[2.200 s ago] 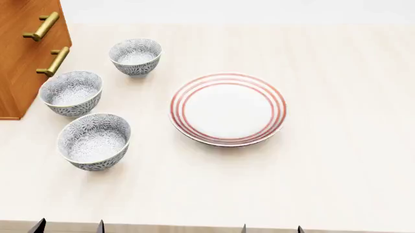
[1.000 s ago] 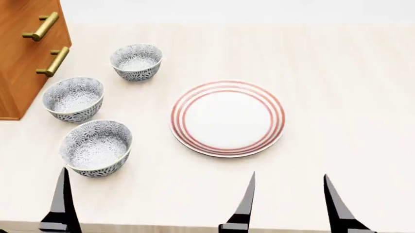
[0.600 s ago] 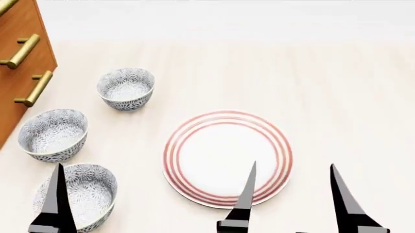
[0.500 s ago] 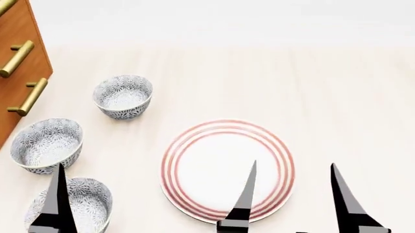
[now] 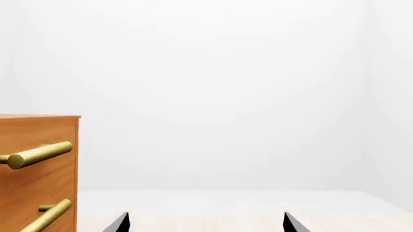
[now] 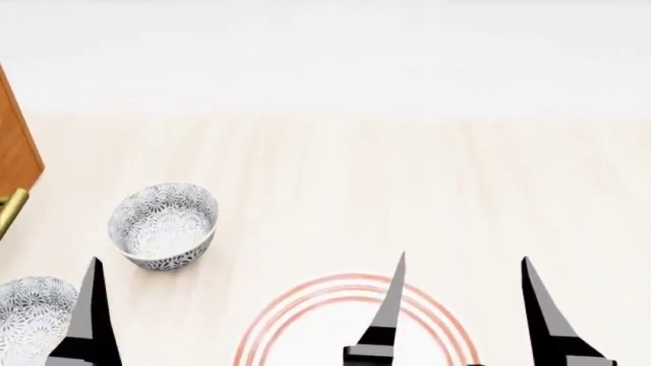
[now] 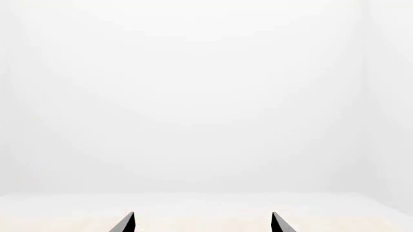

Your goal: Open the top drawer of the cabinet.

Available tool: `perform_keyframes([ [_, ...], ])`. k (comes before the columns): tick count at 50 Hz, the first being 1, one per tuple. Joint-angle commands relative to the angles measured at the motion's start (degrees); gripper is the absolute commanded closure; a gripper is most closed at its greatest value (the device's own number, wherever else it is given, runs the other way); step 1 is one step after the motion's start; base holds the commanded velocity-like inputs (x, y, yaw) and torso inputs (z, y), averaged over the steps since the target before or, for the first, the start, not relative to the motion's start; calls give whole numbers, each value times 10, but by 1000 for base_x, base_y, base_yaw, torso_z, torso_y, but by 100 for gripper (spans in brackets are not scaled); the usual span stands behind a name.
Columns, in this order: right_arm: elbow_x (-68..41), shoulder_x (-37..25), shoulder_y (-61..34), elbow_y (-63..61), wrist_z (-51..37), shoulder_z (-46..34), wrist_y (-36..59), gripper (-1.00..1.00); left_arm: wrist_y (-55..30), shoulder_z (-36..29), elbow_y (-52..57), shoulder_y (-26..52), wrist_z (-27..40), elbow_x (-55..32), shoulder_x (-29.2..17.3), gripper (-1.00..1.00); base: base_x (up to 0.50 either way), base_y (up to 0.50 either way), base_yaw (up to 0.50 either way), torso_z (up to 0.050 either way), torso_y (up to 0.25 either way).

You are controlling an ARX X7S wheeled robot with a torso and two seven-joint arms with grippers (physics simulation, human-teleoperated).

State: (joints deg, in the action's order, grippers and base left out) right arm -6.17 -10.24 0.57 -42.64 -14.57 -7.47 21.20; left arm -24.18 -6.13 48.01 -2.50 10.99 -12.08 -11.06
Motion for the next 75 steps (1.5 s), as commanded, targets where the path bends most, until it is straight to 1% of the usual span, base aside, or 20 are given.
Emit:
perform_keyframes([
  [1,-7,9,5,4,3,17,-20,-100,11,12,0,-1,-3,-10,5,-100,0,0,0,0,0],
  [3,-6,6,7,6,2,18,-23,-100,10,13,-5,0,-3,-15,6,-100,0,0,0,0,0],
  [4,-1,1,5,4,2,13,-10,-100,8,12,-3,1,-1,-15,5,-100,0,0,0,0,0],
  [6,10,0,8,3,-1,9,-39,-100,10,11,-4,1,-1,-16,4,-100,0,62,0,0,0],
  [8,15,-4,5,-6,-1,3,-21,-100,7,12,-3,1,-1,-21,4,-100,98,482,0,0,0],
  [14,14,-8,2,-11,-3,0,-16,-100,7,11,-3,1,0,-23,0,-100,118,500,0,0,0],
  [52,-8,-25,5,-12,-20,-1,-24,-100,11,-4,-1,1,16,-28,-17,-100,124,498,0,0,0],
  [56,-16,-25,7,-11,-23,1,-32,-100,-1,-8,9,6,23,-24,-19,-100,31,53,0,0,0],
  [58,-18,-27,7,-10,-23,1,-33,-100,3,-18,18,5,25,-10,-24,-100,0,0,0,0,0],
  [59,-20,-28,7,-10,-23,1,-33,-100,-18,-29,25,11,31,4,-29,-100,0,0,0,0,0],
  [61,-23,-28,7,-8,-23,0,-35,-100,-25,-35,39,20,33,9,-32,-100,0,0,0,0,0],
  [62,-25,-28,8,-7,-23,0,-37,-100,-35,-60,45,32,35,45,-47,-100,0,0,0,0,0],
  [63,-25,-29,8,-7,-24,-1,-37,-100,-42,-71,46,42,40,65,-52,-100,0,0,0,0,0],
  [65,-27,-29,8,-5,-24,-3,-38,-100,-90,-102,66,90,39,107,-66,-100,0,0,0,0,0],
  [68,-31,-31,8,-4,-25,-3,-41,-100,-117,-133,81,130,41,151,-79,-100,0,0,0,0,0],
  [69,-32,-32,7,-5,-25,-3,-39,-100,-122,-150,84,145,35,167,-90,-100,0,0,0,0,0],
  [70,-33,-32,7,-4,-25,-3,-39,-100,-141,-180,85,169,33,205,-102,-100,0,0,0,0,0],
  [75,-38,-35,8,-1,-27,-3,-43,-100,-186,-233,78,233,18,264,-116,-100,0,0,0,0,0],
])
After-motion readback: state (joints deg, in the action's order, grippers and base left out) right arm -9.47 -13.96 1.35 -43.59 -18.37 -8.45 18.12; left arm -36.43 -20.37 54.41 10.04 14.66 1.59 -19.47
